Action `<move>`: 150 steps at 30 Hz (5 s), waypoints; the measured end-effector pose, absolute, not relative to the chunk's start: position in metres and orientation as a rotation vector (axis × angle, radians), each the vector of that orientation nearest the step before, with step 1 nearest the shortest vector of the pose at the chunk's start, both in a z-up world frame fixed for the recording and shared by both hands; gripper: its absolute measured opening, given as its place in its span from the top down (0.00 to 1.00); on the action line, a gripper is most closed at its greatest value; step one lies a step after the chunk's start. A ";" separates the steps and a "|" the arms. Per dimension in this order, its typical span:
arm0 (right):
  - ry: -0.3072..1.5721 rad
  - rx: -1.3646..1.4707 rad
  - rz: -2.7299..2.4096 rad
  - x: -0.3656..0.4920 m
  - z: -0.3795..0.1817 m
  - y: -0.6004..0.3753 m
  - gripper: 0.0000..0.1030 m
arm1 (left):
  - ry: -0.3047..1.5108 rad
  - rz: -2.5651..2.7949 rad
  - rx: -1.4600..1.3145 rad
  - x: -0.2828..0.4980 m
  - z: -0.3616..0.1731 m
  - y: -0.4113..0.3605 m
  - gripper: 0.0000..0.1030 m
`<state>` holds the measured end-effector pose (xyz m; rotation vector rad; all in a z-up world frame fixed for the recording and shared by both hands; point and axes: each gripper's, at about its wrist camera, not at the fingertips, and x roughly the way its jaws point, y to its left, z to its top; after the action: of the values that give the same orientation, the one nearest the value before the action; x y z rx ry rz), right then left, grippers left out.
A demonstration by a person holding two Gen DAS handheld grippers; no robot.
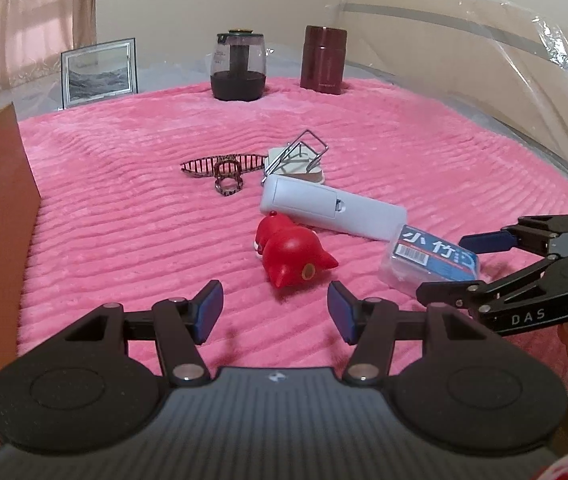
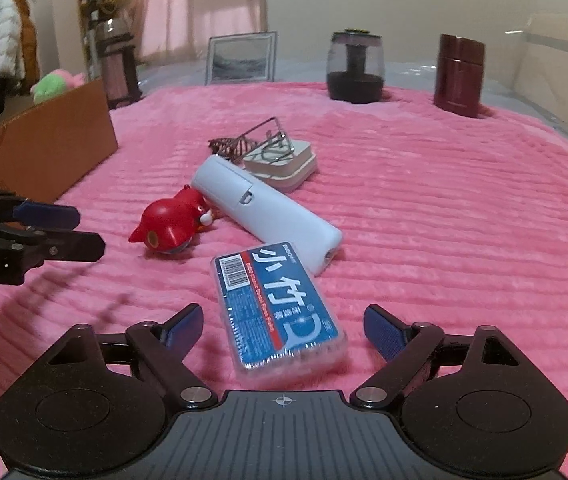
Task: Organize rigid objects
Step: 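Approach and grasp the blue toothpick box with the right tool, then grasp the red toy figure with the left tool while the right tool holds the toothpick box, then carry the red figure and toothpick box with both tools over the cardboard box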
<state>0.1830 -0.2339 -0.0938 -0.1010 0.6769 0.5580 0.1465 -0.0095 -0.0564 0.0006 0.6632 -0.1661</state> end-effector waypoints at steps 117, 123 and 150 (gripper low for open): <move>0.604 0.016 0.692 0.082 -0.008 -0.151 0.48 | 0.651 -0.215 0.001 0.048 0.062 0.077 0.60; 0.556 -0.008 0.821 0.092 0.024 -0.105 0.48 | 0.635 -0.177 0.040 0.037 0.094 0.132 0.60; 0.503 -0.852 1.130 0.230 0.037 0.194 0.48 | 0.887 -0.160 0.363 0.157 0.048 0.303 0.60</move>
<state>0.2303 0.1944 0.0370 -0.8524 0.5033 1.1297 0.1569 0.3026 0.0476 0.3631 0.8870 -0.1599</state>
